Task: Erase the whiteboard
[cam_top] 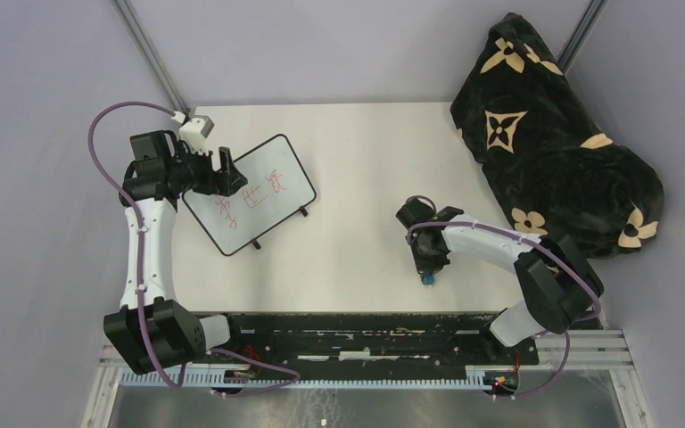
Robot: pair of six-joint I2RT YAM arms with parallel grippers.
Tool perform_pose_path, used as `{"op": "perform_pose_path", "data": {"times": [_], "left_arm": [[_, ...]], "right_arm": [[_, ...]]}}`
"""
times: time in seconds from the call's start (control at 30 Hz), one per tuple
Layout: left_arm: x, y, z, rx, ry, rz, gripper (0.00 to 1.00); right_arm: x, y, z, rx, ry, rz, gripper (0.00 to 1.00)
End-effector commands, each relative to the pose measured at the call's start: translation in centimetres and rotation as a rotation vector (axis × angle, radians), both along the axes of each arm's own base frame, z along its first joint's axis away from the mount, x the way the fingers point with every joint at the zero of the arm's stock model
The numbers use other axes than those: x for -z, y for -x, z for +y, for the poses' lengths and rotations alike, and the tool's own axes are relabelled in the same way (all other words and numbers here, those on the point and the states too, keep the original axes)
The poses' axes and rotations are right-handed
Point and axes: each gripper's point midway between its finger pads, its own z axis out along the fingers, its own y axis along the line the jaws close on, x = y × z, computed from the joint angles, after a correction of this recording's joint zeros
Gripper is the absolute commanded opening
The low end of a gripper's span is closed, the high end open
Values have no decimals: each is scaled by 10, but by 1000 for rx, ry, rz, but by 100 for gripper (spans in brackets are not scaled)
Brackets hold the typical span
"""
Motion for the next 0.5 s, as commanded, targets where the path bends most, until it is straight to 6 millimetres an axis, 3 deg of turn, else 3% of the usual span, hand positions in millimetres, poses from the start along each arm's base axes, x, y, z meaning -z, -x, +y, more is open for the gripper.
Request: {"op": "perform_pose_path", "data": {"times": [0.0, 0.13, 0.23, 0.47], "left_arm": [[-13, -1, -1, 2, -8, -34, 91], [-12, 0, -1, 10, -13, -28, 91], [-12, -2, -2, 24, -13, -26, 92], [-5, -6, -4, 98, -23, 15, 92]], "right_arm": [[-30, -21, 10, -17, -46, -100, 0], [-69, -41, 15, -33, -72, -212, 1], [-109, -60, 26, -62, -117, -316, 1], [-175, -87, 70, -173, -250, -492, 0]]}}
